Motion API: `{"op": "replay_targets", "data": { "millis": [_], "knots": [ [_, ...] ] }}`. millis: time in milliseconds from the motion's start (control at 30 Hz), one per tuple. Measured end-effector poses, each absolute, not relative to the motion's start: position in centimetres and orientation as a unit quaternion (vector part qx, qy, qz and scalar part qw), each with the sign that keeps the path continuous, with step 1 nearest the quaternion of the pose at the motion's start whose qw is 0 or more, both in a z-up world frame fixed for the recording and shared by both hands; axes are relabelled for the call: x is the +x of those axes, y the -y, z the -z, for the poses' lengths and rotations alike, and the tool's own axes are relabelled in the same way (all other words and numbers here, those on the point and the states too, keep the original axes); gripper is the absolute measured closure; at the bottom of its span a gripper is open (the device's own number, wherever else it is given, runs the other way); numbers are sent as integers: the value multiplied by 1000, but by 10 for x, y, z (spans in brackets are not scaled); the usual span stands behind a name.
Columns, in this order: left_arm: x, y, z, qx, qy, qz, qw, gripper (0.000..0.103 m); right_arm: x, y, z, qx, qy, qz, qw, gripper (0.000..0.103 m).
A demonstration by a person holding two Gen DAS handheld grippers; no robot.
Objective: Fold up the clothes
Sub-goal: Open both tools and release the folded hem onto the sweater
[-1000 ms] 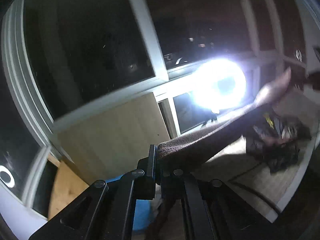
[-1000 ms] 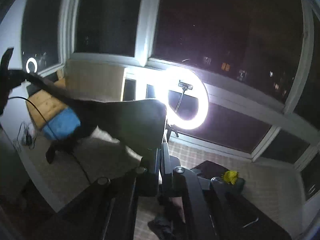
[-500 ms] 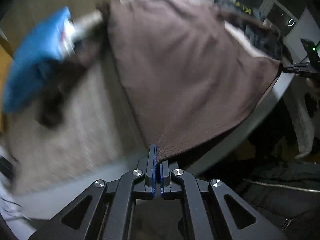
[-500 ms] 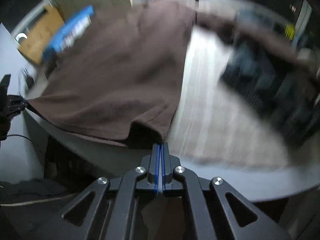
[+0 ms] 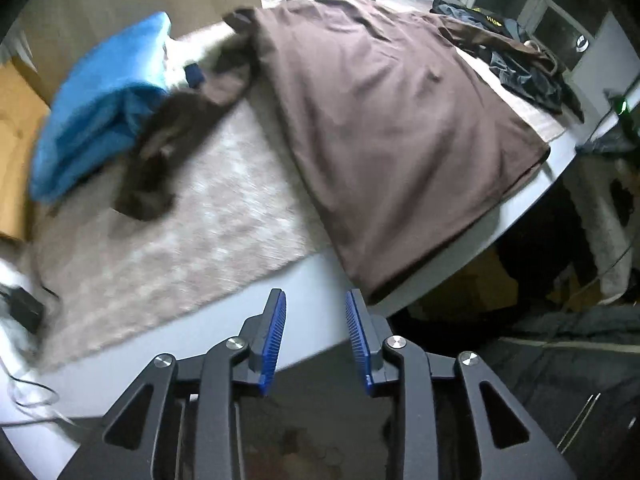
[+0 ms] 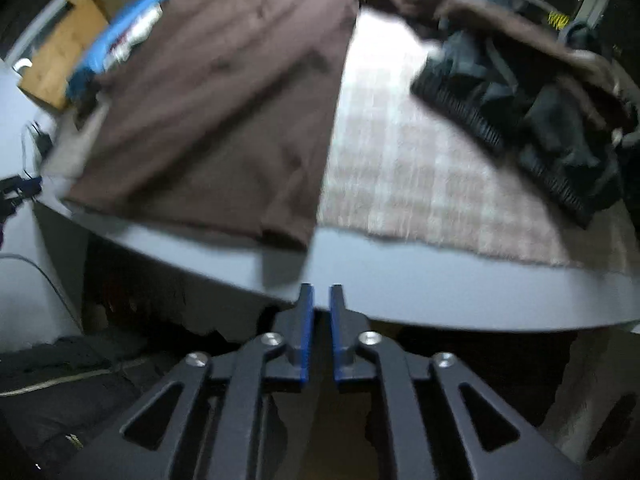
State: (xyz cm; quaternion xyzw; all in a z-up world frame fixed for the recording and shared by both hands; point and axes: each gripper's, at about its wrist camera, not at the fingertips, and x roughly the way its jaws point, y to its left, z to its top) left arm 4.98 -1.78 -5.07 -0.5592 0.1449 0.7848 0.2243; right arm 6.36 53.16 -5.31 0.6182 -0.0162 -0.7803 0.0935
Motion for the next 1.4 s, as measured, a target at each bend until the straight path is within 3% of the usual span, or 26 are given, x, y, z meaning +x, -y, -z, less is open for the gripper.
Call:
{"op": "replay_targets", "data": {
  "millis": [33,67,367,400,433,467,733,833,1033,1200,1233,1400],
  "knots": [
    [45,21,48,-555,-148,-788,221,73,61,-530,50,611,17,786,93,68],
    [38,22,49,-556,-143,-789,220,73,56,-529,50,605,19,791,91,62],
    [14,-10,90,-573,-129,-770,251,73,32,-514,117,621,120,768,107,62],
    [15,-13,94,-576,-131,-766,253,73,31,-510,119,624,113,766,109,62],
    [14,-15,97,-579,-132,-764,254,73,29,-507,122,627,107,764,111,71],
    [14,-17,100,-581,-132,-762,255,73,29,-504,124,630,100,762,113,98],
    [14,-19,102,-583,-139,-760,250,73,37,-516,113,652,72,751,72,96],
    [15,-22,98,-577,-137,-763,257,73,40,-524,105,653,70,752,47,85],
    [5,-50,101,-559,-120,-763,302,73,31,-493,98,596,79,795,79,85],
    [-7,-66,132,-583,-148,-742,296,76,21,-476,126,633,46,768,80,86],
    [-8,-62,132,-584,-155,-741,293,83,22,-478,122,645,42,759,74,86],
    [-46,-7,60,-550,-157,-782,247,82,20,-496,39,608,32,789,82,85]
  ]
}}
